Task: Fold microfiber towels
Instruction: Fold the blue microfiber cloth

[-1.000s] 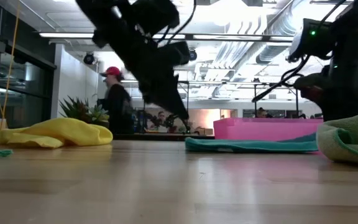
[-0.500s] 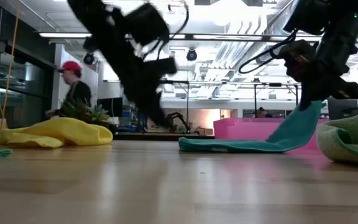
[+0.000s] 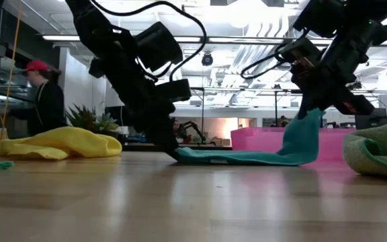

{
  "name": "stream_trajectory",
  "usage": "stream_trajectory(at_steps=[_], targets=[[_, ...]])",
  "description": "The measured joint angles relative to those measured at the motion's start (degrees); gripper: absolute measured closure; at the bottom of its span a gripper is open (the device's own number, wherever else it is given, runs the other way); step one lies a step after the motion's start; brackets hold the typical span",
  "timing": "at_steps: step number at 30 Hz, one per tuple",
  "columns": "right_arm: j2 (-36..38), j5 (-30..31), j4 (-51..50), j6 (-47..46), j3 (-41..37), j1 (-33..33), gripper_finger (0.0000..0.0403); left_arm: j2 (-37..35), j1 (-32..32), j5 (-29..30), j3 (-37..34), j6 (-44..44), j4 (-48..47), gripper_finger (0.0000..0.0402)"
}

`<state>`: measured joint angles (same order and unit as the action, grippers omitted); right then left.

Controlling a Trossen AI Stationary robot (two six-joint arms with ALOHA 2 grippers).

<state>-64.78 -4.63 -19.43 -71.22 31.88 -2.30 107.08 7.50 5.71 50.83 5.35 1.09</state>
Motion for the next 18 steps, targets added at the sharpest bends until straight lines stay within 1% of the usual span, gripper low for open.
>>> stream_trajectory(at_steps=[3, 10, 18], targets=[[-1.1, 0.5, 2.4, -1.2, 0.4, 0.5, 0.0403, 0.1, 0.0, -0.1, 0.0, 0.0, 0.1, 0.0402], [-5.3, 2.7, 4.1, 0.4, 6.7, 0.9, 0.0403, 0.2, -0.1, 0.1, -0.1, 0.0, 0.5, 0.0402], [-13.7, 3.0, 5.0, 0.6, 11.2, 0.9, 0.0403, 0.3, 0.0, 0.0, -0.2, 0.0, 1.6, 0.0402]])
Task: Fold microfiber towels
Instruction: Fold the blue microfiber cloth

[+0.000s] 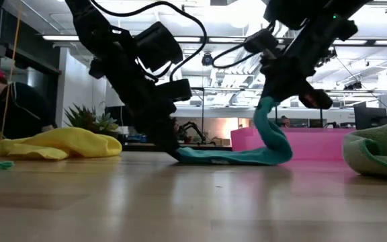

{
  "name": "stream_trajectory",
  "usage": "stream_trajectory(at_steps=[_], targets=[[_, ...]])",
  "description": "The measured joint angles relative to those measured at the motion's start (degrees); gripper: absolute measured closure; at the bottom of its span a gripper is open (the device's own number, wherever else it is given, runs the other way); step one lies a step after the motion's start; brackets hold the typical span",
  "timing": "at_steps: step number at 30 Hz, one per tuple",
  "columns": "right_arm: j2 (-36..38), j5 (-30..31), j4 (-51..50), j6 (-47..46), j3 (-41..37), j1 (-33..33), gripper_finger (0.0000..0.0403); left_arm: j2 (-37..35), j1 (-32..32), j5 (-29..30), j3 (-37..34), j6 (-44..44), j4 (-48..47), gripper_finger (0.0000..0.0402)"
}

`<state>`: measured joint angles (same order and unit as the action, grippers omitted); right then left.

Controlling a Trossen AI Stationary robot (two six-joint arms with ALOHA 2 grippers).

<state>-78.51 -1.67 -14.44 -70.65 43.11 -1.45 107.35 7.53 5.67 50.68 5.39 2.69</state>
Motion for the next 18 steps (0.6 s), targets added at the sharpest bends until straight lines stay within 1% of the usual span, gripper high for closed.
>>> stream_trajectory(at_steps=[6, 13, 15, 18], targets=[[-6.5, 0.0, 7.9, -0.9, 2.4, 0.0, 0.0403, 0.1, 0.0, 0.1, 0.0, 0.0, 0.7, 0.0402], [-12.3, -0.5, 12.7, -1.5, 4.2, 0.0, 0.0403, 0.2, 0.0, 0.1, 0.0, 0.4, 1.5, 0.0402], [-13.1, -0.6, 12.6, -1.6, 4.2, 0.0, 0.0403, 0.2, 0.0, -0.1, 0.0, 0.4, 1.6, 0.0402], [-14.5, -0.3, 13.3, -3.9, 4.1, 0.0, 0.0403, 0.2, 0.0, 0.0, 0.0, 0.4, 1.6, 0.0402]])
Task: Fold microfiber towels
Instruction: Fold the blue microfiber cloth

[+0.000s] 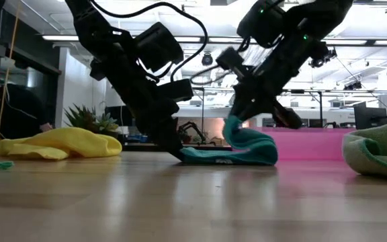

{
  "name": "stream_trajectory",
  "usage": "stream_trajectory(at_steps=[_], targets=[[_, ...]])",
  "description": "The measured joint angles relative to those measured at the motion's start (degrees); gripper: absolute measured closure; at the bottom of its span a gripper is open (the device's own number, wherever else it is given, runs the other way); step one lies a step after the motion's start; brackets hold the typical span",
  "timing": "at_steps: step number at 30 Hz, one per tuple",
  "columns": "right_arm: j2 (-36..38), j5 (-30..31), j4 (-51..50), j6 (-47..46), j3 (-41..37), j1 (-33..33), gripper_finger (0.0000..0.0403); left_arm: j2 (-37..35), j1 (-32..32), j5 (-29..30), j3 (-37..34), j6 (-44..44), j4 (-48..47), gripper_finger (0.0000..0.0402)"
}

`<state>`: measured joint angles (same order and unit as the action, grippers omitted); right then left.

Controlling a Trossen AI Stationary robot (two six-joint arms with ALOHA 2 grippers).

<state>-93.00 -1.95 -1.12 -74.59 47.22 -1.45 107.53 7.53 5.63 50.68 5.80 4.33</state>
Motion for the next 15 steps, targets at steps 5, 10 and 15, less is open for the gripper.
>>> stream_trajectory(at_steps=[5, 10, 15], targets=[[-0.9, 1.0, 3.2, -0.6, 0.0, 0.0, 0.0403, 0.0, 0.0, 0.5, 0.0, 0.0, 0.0, 0.0402], [-0.8, 2.3, 3.9, -1.6, 0.0, 0.0, 0.0403, 0.0, 0.0, 0.8, 0.0, 0.0, 0.2, 0.0402], [-0.9, 1.7, 3.5, -1.0, 0.0, 0.0, 0.0402, 0.0, 0.0, 0.8, 0.0, 0.0, 0.2, 0.0402]])
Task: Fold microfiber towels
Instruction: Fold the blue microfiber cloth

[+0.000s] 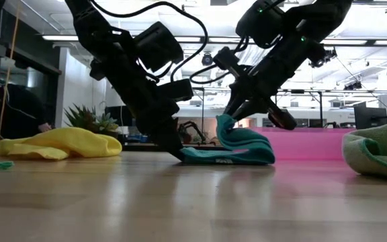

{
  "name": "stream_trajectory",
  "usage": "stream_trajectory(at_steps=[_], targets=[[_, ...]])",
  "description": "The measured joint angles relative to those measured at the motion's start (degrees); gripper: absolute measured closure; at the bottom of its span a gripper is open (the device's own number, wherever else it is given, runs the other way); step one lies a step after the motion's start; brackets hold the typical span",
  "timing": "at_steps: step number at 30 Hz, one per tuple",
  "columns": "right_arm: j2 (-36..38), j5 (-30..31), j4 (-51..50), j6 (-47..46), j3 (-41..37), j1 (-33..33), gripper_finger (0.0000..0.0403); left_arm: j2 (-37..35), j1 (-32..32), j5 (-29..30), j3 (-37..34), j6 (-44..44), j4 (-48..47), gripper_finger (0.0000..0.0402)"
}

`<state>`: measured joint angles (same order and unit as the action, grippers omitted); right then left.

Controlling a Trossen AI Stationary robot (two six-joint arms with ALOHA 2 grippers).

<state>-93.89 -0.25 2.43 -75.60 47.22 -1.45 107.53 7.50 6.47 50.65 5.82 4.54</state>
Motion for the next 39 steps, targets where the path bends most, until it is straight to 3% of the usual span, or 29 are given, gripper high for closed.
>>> stream_trajectory(at_steps=[4, 15, 19, 22, 26, 29, 31, 35, 39], targets=[[0.0, -0.2, 0.2, 0.9, 0.0, 0.0, 0.0380, 0.0, 0.0, 0.0, 0.0, 0.0, 0.0, 0.0402], [0.0, -3.1, 10.2, 0.9, 0.0, 0.0, 0.0227, 0.0, 0.0, 0.1, 0.0, 0.2, 0.0, 0.0402], [0.4, -7.7, 8.1, 4.2, 0.0, -0.2, 0.0212, 0.0, 0.0, 0.2, 0.0, 0.2, 0.0, 0.0402], [2.4, -7.2, 5.9, 6.1, -0.1, -0.4, 0.0211, 0.0, 0.0, 0.2, 0.0, 0.2, 0.0, 0.0402], [5.9, -4.5, 3.8, 8.8, 0.1, -1.8, 0.0211, 0.0, 0.0, 0.2, 0.0, 0.5, 0.0, 0.0402], [6.4, -3.1, -5.7, 13.1, 2.8, -2.8, 0.0225, 0.0, 0.0, 0.2, 0.0, 1.1, 0.1, 0.0401], [5.2, -1.3, -12.9, 16.9, 5.4, -3.2, 0.0254, 0.0, 0.0, 0.2, 0.0, 1.1, 0.1, 0.0402], [1.7, 2.4, -18.2, 25.3, 9.7, -3.9, 0.0342, 0.0, 0.0, 0.2, 0.0, 1.1, 0.1, 0.0402], [-1.5, -0.5, -19.8, 33.1, 13.3, -6.4, 0.0396, 0.0, 0.0, 0.2, 0.0, 1.1, 0.1, 0.0402]])
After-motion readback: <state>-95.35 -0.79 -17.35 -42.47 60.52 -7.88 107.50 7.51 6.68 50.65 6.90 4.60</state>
